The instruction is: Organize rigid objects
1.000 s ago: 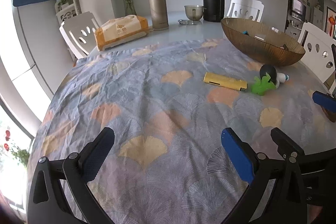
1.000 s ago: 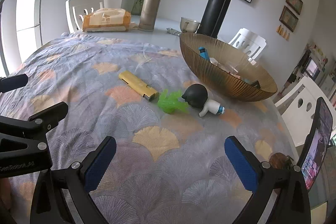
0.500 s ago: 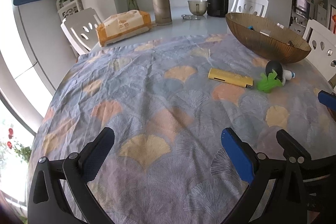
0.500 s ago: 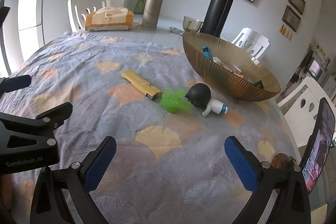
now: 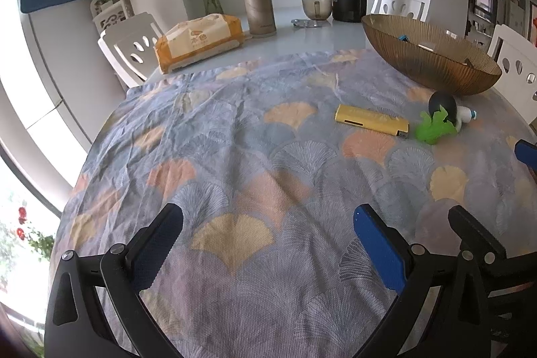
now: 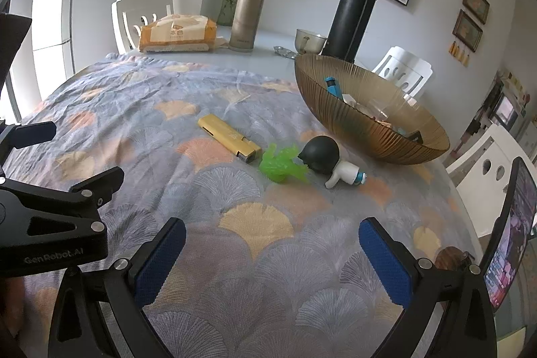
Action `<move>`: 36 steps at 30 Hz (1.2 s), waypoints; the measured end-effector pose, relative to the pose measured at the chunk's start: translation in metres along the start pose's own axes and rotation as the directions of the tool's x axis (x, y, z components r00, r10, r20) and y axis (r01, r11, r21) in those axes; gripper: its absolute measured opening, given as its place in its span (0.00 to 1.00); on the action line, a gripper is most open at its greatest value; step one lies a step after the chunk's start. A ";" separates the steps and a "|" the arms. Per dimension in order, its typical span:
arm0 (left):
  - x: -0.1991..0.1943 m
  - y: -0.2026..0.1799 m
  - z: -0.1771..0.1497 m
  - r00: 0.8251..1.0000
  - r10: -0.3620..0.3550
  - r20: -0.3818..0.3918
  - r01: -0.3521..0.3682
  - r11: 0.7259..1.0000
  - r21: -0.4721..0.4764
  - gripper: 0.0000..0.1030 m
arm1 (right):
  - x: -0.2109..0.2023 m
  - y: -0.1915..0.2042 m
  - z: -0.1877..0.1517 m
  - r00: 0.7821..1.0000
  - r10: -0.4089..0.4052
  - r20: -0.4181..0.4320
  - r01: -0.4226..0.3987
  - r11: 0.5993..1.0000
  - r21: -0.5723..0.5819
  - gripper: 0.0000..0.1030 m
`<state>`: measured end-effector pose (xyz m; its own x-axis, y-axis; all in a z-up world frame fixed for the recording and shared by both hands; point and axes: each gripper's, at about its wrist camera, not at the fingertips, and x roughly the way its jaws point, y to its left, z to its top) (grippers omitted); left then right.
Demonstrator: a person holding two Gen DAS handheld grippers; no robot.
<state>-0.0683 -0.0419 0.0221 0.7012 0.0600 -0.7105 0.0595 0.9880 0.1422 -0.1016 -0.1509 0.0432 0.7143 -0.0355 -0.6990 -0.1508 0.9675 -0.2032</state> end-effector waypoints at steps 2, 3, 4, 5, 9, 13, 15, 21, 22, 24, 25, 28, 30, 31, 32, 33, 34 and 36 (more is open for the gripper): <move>-0.001 0.000 0.000 1.000 0.003 0.002 -0.003 1.000 0.002 0.99 | 0.000 0.000 0.000 1.000 0.000 -0.001 0.000 1.000 0.004 1.00; -0.001 -0.001 0.000 1.000 0.005 0.003 -0.005 1.000 0.002 0.99 | 0.000 0.000 0.000 1.000 0.001 -0.002 -0.001 1.000 0.005 1.00; -0.001 -0.001 0.000 1.000 0.004 0.003 -0.004 1.000 0.003 0.99 | 0.000 0.000 0.000 1.000 0.002 -0.003 -0.002 1.000 0.006 1.00; -0.001 -0.001 0.000 1.000 0.001 0.001 -0.001 1.000 0.005 0.99 | 0.000 0.000 0.000 1.000 0.001 -0.003 -0.001 1.000 0.007 1.00; 0.000 -0.003 0.003 0.998 -0.057 -0.027 0.059 0.997 0.056 0.99 | 0.001 -0.002 0.000 1.000 0.020 -0.014 -0.020 1.000 0.015 1.00; -0.010 -0.007 0.019 0.990 -0.140 -0.010 0.139 0.969 0.203 0.99 | 0.003 -0.027 -0.005 0.989 0.115 -0.092 -0.108 0.991 0.081 1.00; -0.010 -0.011 0.030 0.986 -0.165 -0.007 0.159 0.937 0.310 0.99 | 0.008 -0.048 -0.011 0.962 0.225 -0.152 -0.202 0.967 0.153 0.99; 0.036 -0.042 0.059 0.980 -0.186 -0.066 0.192 0.817 0.543 0.99 | 0.010 -0.108 0.002 0.911 0.395 -0.120 -0.339 0.882 0.329 0.95; 0.044 -0.046 0.062 0.981 -0.183 -0.061 0.186 0.810 0.556 0.99 | 0.015 -0.112 0.007 0.905 0.404 -0.129 -0.343 0.876 0.339 0.92; 0.062 -0.055 0.073 0.976 -0.208 -0.065 0.208 0.798 0.566 0.99 | 0.026 -0.114 0.011 0.908 0.385 -0.167 -0.315 0.888 0.335 0.77; 0.069 -0.057 0.077 0.970 -0.230 -0.080 0.235 0.792 0.563 0.99 | 0.035 -0.113 0.013 0.912 0.363 -0.192 -0.290 0.900 0.326 0.77; 0.085 -0.064 0.087 0.942 -0.319 -0.107 0.322 0.765 0.558 1.00 | 0.053 -0.115 0.013 0.898 0.385 -0.214 -0.300 0.890 0.343 0.77; 0.091 -0.068 0.094 0.926 -0.355 -0.128 0.364 0.747 0.557 1.00 | 0.063 -0.117 0.016 0.901 0.377 -0.216 -0.287 0.889 0.356 0.77; 0.095 -0.070 0.097 0.915 -0.377 -0.146 0.392 0.738 0.549 1.00 | 0.068 -0.118 0.017 0.911 0.349 -0.221 -0.259 0.899 0.354 0.77; 0.097 -0.072 0.098 0.906 -0.393 -0.158 0.412 0.731 0.543 1.00 | 0.073 -0.119 0.019 0.918 0.327 -0.226 -0.237 0.906 0.351 0.77; 0.099 -0.074 0.100 0.897 -0.408 -0.167 0.430 0.725 0.538 1.00 | 0.078 -0.120 0.021 0.922 0.313 -0.229 -0.221 0.908 0.355 0.77; 0.100 -0.076 0.100 0.891 -0.421 -0.171 0.443 0.720 0.535 1.00 | 0.083 -0.121 0.023 0.920 0.317 -0.230 -0.221 0.905 0.364 0.77; 0.098 -0.080 0.099 0.881 -0.439 -0.174 0.459 0.710 0.533 0.98 | 0.087 -0.123 0.028 0.922 0.320 -0.219 -0.224 0.900 0.373 0.77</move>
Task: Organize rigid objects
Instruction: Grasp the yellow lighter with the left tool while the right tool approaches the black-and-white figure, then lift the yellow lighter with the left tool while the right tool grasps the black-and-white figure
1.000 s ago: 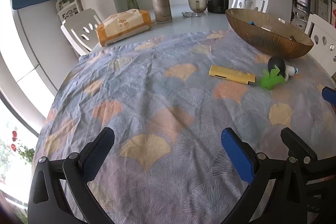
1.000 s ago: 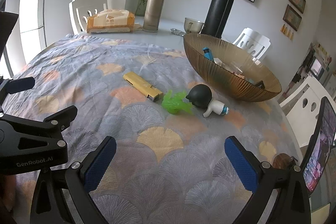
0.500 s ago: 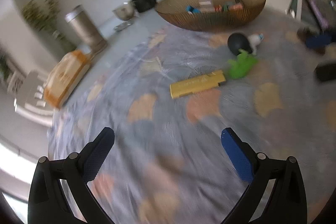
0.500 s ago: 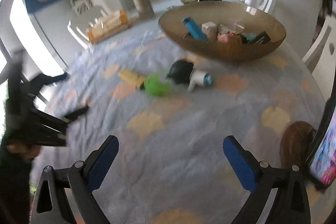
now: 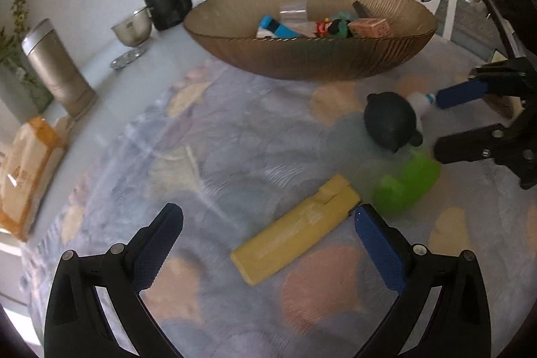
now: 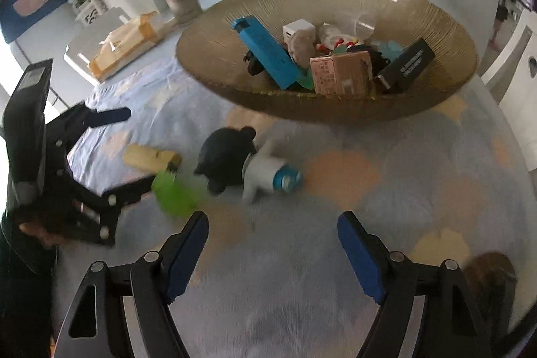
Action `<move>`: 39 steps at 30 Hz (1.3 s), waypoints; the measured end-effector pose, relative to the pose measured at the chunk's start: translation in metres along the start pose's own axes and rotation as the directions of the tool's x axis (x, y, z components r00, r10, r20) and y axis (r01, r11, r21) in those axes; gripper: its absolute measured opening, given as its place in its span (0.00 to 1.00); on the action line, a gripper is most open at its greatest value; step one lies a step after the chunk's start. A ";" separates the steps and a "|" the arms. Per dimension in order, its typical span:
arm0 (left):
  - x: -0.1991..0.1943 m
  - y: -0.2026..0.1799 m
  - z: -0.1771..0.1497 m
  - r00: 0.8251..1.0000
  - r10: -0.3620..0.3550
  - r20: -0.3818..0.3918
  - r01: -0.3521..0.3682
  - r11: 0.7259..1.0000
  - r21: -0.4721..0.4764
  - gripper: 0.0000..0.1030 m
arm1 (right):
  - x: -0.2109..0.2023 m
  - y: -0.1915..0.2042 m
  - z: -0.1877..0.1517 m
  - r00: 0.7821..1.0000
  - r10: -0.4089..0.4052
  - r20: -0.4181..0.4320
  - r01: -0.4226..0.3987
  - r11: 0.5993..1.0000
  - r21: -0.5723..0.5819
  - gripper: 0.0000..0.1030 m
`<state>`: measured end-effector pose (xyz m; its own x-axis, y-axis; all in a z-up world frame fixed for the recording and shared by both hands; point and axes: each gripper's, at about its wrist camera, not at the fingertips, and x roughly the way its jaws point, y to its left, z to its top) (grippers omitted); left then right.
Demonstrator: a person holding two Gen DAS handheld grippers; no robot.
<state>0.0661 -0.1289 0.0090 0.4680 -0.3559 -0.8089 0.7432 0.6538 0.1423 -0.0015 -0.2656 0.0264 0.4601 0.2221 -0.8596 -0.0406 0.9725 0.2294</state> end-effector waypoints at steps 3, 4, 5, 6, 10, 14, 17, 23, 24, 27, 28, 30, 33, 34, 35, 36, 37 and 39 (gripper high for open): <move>-0.002 0.000 -0.002 0.998 -0.066 0.005 0.066 0.997 -0.025 0.69 | 0.007 0.003 0.010 1.000 0.019 0.010 -0.019 1.000 0.009 0.77; -0.003 0.001 -0.003 0.995 -0.102 0.004 0.103 0.994 -0.043 0.52 | 0.008 0.005 0.012 1.000 0.003 0.021 -0.003 1.000 0.007 0.77; -0.005 0.000 -0.005 0.994 -0.112 0.010 0.112 0.992 -0.059 0.47 | 0.010 0.007 0.014 1.000 0.008 0.026 -0.008 1.000 0.005 0.77; -0.007 -0.004 -0.007 0.996 -0.090 0.012 0.091 0.994 -0.062 0.45 | 0.011 0.007 0.015 0.999 0.025 0.028 -0.025 1.000 0.007 0.77; -0.015 -0.014 -0.014 1.000 -0.017 0.003 0.017 0.996 -0.091 0.36 | 0.010 0.018 0.011 0.999 0.023 0.048 -0.022 0.999 -0.024 0.61; -0.033 -0.026 -0.031 0.992 0.108 -0.058 -0.116 0.979 -0.166 0.31 | 0.001 0.027 -0.004 0.998 0.027 0.058 -0.025 0.999 -0.047 0.60; -0.049 -0.027 -0.051 0.986 0.139 -0.096 -0.159 0.954 -0.255 0.31 | -0.012 0.030 -0.019 0.996 0.046 0.071 -0.044 0.999 -0.033 0.60; -0.085 -0.025 -0.100 0.971 0.182 -0.156 -0.233 0.865 -0.444 0.31 | -0.038 0.030 -0.052 0.992 0.098 0.078 -0.099 0.995 0.004 0.60; -0.091 -0.025 -0.108 0.971 0.182 -0.153 -0.234 0.846 -0.479 0.31 | -0.040 0.030 -0.058 0.992 0.098 0.075 -0.099 0.995 0.013 0.60; -0.103 -0.027 -0.126 0.970 0.203 -0.135 -0.243 0.799 -0.550 0.32 | -0.042 0.029 -0.073 0.993 0.099 0.068 -0.101 0.995 0.025 0.61; -0.104 -0.027 -0.128 0.971 0.206 -0.124 -0.240 0.789 -0.565 0.32 | -0.041 0.029 -0.077 0.993 0.098 0.063 -0.100 0.995 0.023 0.61; -0.106 -0.029 -0.133 0.974 0.201 -0.101 -0.221 0.779 -0.586 0.34 | -0.039 0.027 -0.083 0.993 0.107 0.052 -0.109 0.993 0.036 0.61; -0.112 -0.037 -0.136 0.985 0.153 -0.082 -0.172 0.801 -0.574 0.40 | -0.046 0.027 -0.095 0.982 0.184 0.042 -0.185 0.983 0.016 0.74; -0.113 -0.041 -0.136 0.989 0.129 -0.077 -0.149 0.818 -0.556 0.40 | -0.049 0.027 -0.099 0.972 0.234 0.037 -0.234 0.972 0.003 0.74; -0.113 -0.044 -0.134 0.992 0.103 -0.070 -0.125 0.835 -0.536 0.40 | -0.052 0.027 -0.103 0.960 0.280 0.033 -0.280 0.960 -0.010 0.74; -0.113 -0.046 -0.134 0.994 0.091 -0.062 -0.110 0.841 -0.530 0.41 | -0.054 0.026 -0.106 0.956 0.291 0.035 -0.291 0.957 -0.014 0.74; -0.113 -0.047 -0.135 0.994 0.093 -0.063 -0.113 0.840 -0.531 0.42 | -0.056 0.023 -0.109 0.959 0.279 0.043 -0.279 0.960 -0.010 0.74; -0.108 -0.045 -0.135 0.993 0.089 -0.083 -0.120 0.830 -0.544 0.42 | -0.058 0.015 -0.111 0.968 0.244 0.051 -0.245 0.970 0.008 0.74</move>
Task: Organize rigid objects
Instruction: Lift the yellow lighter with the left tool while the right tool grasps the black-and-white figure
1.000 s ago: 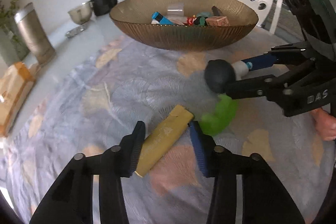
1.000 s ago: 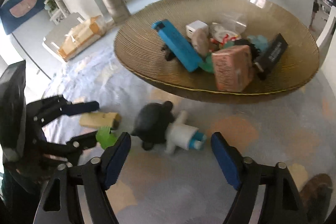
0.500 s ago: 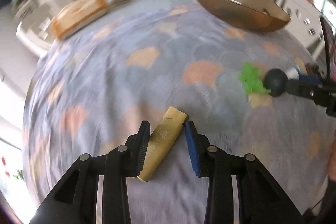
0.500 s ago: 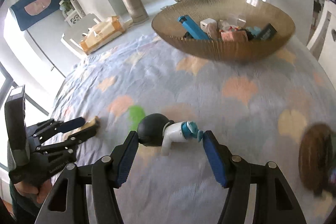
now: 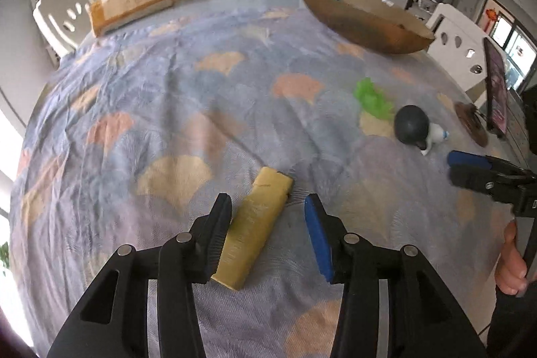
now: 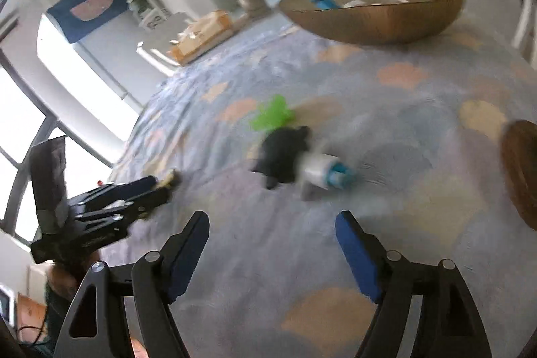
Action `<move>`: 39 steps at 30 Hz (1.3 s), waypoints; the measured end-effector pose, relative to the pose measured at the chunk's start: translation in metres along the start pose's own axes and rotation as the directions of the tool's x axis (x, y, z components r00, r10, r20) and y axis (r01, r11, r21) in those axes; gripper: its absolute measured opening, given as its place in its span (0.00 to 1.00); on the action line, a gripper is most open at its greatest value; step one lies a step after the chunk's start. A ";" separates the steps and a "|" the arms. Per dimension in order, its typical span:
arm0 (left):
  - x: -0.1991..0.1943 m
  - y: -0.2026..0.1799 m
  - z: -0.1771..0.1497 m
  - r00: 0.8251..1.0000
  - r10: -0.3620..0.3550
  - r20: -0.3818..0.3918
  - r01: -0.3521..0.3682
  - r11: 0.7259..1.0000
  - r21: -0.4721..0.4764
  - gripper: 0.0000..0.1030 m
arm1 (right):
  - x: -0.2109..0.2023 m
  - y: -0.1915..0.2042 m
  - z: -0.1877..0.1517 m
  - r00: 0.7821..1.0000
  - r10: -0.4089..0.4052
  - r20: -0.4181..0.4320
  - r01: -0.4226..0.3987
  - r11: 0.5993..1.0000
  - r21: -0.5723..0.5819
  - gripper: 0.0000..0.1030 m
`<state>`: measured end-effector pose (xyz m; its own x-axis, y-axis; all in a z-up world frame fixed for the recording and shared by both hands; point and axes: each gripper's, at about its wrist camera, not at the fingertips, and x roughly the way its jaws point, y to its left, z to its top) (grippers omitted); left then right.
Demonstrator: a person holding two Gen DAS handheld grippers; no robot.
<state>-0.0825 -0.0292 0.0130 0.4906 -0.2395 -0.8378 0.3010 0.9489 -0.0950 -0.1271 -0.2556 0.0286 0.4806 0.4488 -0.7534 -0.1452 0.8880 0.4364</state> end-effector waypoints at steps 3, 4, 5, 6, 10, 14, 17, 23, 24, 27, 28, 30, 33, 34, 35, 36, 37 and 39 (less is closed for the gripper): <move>0.003 -0.007 0.002 1.000 0.026 0.011 -0.027 0.999 0.038 0.42 | -0.002 -0.004 0.005 0.999 -0.044 -0.005 0.044 0.999 0.014 0.74; 0.003 -0.011 -0.001 0.999 0.049 0.015 -0.049 0.997 0.063 0.43 | 0.001 -0.002 0.007 0.997 -0.078 -0.018 0.078 0.997 0.000 0.74; 0.004 -0.016 -0.003 0.997 0.078 0.030 -0.080 0.993 0.088 0.45 | 0.005 0.003 0.011 0.992 -0.120 -0.030 0.119 0.992 -0.035 0.74; 0.003 -0.018 -0.004 0.994 0.097 0.040 -0.101 0.990 0.094 0.52 | 0.009 0.007 0.014 0.988 -0.148 -0.038 0.145 0.987 -0.066 0.74; 0.006 -0.009 -0.003 0.992 0.117 0.055 -0.120 0.992 0.050 0.66 | 0.034 0.021 0.026 0.961 -0.274 -0.029 0.263 0.945 -0.192 0.74; 0.003 -0.004 -0.002 0.994 0.086 0.060 -0.088 0.996 0.027 0.47 | 0.052 0.035 0.032 0.938 -0.347 0.017 0.339 0.903 -0.265 0.70; 0.000 -0.018 -0.006 0.993 0.087 0.076 -0.092 0.994 0.066 0.29 | 0.050 0.046 0.027 0.942 -0.334 0.040 0.330 0.892 -0.310 0.53; -0.022 -0.029 -0.004 0.989 0.011 0.150 -0.021 0.998 0.062 0.24 | 0.033 0.061 0.015 0.941 -0.325 0.097 0.338 0.881 -0.330 0.53; -0.026 -0.030 -0.002 0.987 0.000 0.159 -0.010 0.998 0.059 0.24 | 0.028 0.059 0.017 0.949 -0.302 0.095 0.316 0.896 -0.312 0.53; -0.035 -0.032 0.002 0.983 -0.009 0.184 -0.001 0.998 0.055 0.23 | 0.016 0.053 0.021 0.960 -0.265 0.088 0.279 0.924 -0.262 0.53; -0.037 -0.032 0.002 0.982 -0.011 0.190 0.001 0.999 0.054 0.23 | 0.015 0.051 0.023 0.962 -0.259 0.086 0.272 0.929 -0.251 0.53; -0.039 -0.031 0.001 0.981 -0.017 0.194 0.008 0.999 0.048 0.23 | 0.014 0.047 0.023 0.961 -0.264 0.086 0.277 0.932 -0.235 0.53; -0.042 -0.027 -0.001 0.979 -0.026 0.203 0.020 0.999 0.031 0.23 | 0.017 0.035 0.019 0.967 -0.249 0.059 0.256 0.947 -0.195 0.53; -0.043 -0.026 -0.001 0.978 -0.031 0.206 0.026 0.999 0.028 0.23 | 0.020 0.029 0.017 0.973 -0.228 0.043 0.232 0.957 -0.175 0.53; -0.044 -0.025 -0.002 0.978 -0.030 0.208 0.025 0.999 0.026 0.23 | 0.022 0.024 0.016 0.976 -0.216 0.029 0.217 0.963 -0.158 0.53; -0.045 -0.024 -0.002 0.977 -0.030 0.210 0.025 0.999 0.027 0.23 | 0.023 0.021 0.017 0.975 -0.221 0.017 0.221 0.965 -0.143 0.53; -0.045 -0.024 -0.004 0.977 -0.031 0.212 0.026 0.999 0.029 0.23 | 0.021 0.020 0.018 0.975 -0.220 0.027 0.222 0.966 -0.136 0.53; -0.044 -0.024 -0.007 0.978 -0.029 0.207 0.020 0.999 0.050 0.23 | 0.019 0.016 0.019 0.979 -0.201 0.035 0.204 0.971 -0.123 0.53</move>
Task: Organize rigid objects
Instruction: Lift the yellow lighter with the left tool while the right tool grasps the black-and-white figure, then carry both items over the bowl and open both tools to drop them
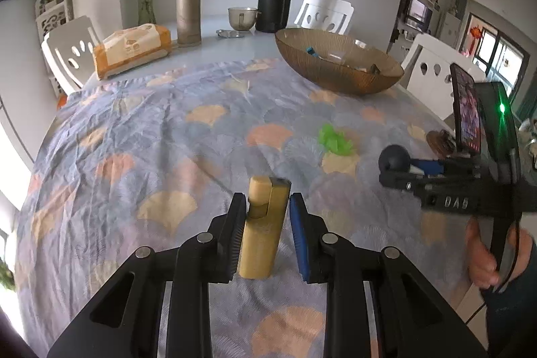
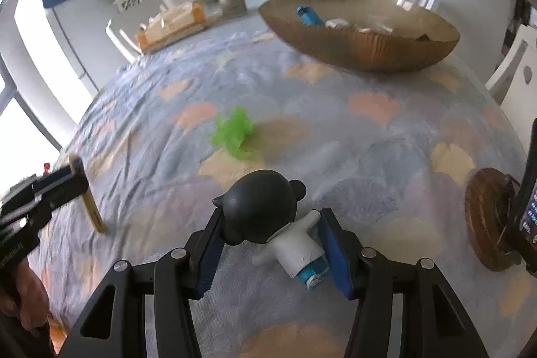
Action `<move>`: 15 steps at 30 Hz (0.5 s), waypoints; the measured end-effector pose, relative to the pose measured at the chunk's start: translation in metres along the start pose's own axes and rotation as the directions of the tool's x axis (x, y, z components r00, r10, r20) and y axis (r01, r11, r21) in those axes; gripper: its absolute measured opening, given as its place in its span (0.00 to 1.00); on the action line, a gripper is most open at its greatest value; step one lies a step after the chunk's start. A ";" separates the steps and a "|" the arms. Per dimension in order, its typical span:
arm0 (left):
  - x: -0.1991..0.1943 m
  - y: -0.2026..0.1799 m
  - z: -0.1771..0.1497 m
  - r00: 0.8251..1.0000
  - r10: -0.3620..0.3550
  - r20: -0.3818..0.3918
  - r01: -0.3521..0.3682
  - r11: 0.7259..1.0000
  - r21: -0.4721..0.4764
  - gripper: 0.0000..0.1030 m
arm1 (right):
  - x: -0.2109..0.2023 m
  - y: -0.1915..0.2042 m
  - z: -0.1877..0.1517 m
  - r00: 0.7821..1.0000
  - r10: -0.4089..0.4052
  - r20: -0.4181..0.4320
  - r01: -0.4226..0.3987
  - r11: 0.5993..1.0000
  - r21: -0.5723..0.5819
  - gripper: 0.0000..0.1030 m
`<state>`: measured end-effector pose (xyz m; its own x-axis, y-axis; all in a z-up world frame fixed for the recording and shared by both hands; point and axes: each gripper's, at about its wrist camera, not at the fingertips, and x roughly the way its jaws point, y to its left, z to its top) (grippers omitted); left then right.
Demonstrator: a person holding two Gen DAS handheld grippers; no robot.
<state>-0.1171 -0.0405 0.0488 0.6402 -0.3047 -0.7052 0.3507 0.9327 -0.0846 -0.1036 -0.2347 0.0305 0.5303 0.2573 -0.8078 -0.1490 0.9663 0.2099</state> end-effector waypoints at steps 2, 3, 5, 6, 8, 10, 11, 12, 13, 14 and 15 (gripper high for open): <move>0.003 -0.002 -0.007 1.000 0.003 -0.022 -0.002 0.999 0.033 0.24 | 0.002 -0.006 0.000 1.000 0.015 -0.010 -0.014 1.000 0.027 0.53; 0.006 -0.002 -0.011 0.999 0.013 -0.039 -0.012 0.999 0.043 0.29 | 0.001 -0.008 0.000 1.000 0.018 -0.005 -0.018 0.999 0.032 0.53; 0.014 0.000 -0.021 0.996 0.039 -0.080 -0.035 0.998 0.055 0.36 | 0.001 -0.011 0.000 1.000 0.028 -0.004 -0.028 0.999 0.044 0.53; 0.017 0.001 -0.023 0.994 0.044 -0.097 -0.039 0.998 0.057 0.36 | 0.001 -0.011 0.000 1.000 0.030 -0.003 -0.030 0.999 0.045 0.53; 0.023 0.004 -0.024 0.988 0.047 -0.144 -0.040 0.998 0.051 0.36 | 0.001 -0.010 -0.001 1.000 0.025 -0.003 -0.024 0.999 0.040 0.53; 0.026 0.005 -0.021 0.988 0.026 -0.154 -0.020 0.999 0.040 0.36 | 0.001 -0.006 -0.001 1.000 0.008 -0.003 -0.007 1.000 0.028 0.53; 0.029 0.005 -0.019 0.987 0.018 -0.157 -0.012 0.999 0.039 0.37 | 0.001 -0.004 -0.001 1.000 -0.004 -0.003 0.004 1.000 0.019 0.53; 0.032 0.004 -0.017 0.986 0.020 -0.163 -0.013 0.999 0.043 0.37 | 0.002 -0.004 -0.001 1.000 -0.011 -0.004 0.011 1.000 0.013 0.53; 0.034 0.002 -0.015 0.987 0.036 -0.158 -0.028 0.998 0.053 0.37 | 0.002 -0.002 -0.001 1.000 -0.018 -0.004 0.018 1.000 0.007 0.53; 0.037 0.000 -0.013 0.986 0.050 -0.160 -0.041 0.997 0.060 0.37 | 0.002 -0.002 -0.001 1.000 -0.024 -0.004 0.024 1.000 0.002 0.53; 0.039 -0.003 -0.011 0.985 0.059 -0.162 -0.049 0.997 0.065 0.37 | 0.002 -0.002 -0.002 1.000 -0.029 -0.004 0.029 1.000 -0.002 0.53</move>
<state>-0.1007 -0.0526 0.0134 0.5405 -0.2139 -0.8137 0.3626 0.9319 -0.0042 -0.1035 -0.2358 0.0275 0.5310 0.2288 -0.8159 -0.1353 0.9734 0.1849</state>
